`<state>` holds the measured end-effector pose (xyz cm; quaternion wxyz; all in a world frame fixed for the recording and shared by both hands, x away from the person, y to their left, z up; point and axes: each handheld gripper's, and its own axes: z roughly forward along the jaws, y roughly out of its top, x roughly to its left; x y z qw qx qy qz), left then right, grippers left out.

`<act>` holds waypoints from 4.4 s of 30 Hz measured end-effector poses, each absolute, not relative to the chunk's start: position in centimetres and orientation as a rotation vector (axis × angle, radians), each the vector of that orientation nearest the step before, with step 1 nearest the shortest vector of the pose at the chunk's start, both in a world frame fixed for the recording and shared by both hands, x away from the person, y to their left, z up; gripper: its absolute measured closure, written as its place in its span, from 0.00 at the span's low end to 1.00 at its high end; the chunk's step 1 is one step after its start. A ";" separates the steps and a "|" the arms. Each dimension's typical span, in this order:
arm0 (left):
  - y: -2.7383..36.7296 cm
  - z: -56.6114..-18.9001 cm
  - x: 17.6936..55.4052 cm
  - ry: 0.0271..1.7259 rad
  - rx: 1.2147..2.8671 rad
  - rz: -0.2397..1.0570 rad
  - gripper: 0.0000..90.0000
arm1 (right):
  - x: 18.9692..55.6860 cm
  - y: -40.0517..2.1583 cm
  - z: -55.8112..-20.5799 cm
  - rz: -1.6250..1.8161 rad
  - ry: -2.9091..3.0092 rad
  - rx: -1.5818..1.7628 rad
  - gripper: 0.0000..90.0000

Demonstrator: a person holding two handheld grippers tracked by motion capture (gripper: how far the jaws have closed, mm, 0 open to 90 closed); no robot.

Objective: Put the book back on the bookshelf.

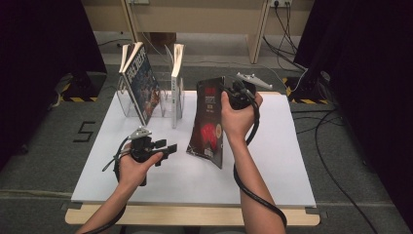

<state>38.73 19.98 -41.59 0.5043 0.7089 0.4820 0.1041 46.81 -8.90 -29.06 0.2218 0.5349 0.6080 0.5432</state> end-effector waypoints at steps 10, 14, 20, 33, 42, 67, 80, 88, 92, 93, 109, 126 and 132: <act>20.0 -41.1 39.0 1.154 1.711 0.256 0.47 | 47.4 -8.1 -28.1 1.525 1.629 1.461 0.97; 19.9 -40.9 39.1 1.152 1.708 0.256 0.47 | 47.6 -7.4 -27.9 1.535 1.603 1.446 0.97; 19.7 -40.3 39.1 1.141 1.695 0.255 0.47 | 47.1 -6.4 -28.3 1.514 1.631 1.429 0.96; 16.8 -37.4 39.4 1.098 1.660 0.255 0.47 | 45.4 -6.0 -28.6 1.501 1.657 1.417 0.96; 13.3 -35.2 40.1 1.038 1.686 0.269 0.47 | 45.1 -5.9 -29.1 1.496 1.668 1.422 0.96; 7.6 -34.4 42.8 1.049 1.736 0.342 0.46 | 45.2 -5.8 -29.3 1.494 1.670 1.442 0.95; 6.6 -35.2 42.8 1.058 1.750 0.415 0.59 | 45.1 -5.8 -29.2 1.525 1.673 1.456 0.95; 6.8 -35.1 42.2 1.075 1.766 0.451 0.71 | 45.1 -5.4 -29.3 1.533 1.686 1.458 0.95; 7.0 -35.1 42.0 1.095 1.789 0.476 0.79 | 45.1 -5.2 -29.4 1.524 1.699 1.452 0.95; 7.1 -35.1 41.9 1.100 1.793 0.481 0.81 | 45.1 -5.1 -29.4 1.525 1.707 1.456 0.94; 11.5 -35.8 41.6 1.056 1.738 0.397 0.96 | 43.9 -6.4 -28.4 1.621 1.780 1.289 0.70; 15.5 -36.0 41.0 0.998 1.680 0.318 0.96 | 41.0 -19.1 -37.9 1.435 1.704 1.542 0.71; 16.3 -35.8 41.0 0.995 1.671 0.320 0.96 | 39.9 -22.0 -42.8 1.351 1.705 1.647 0.71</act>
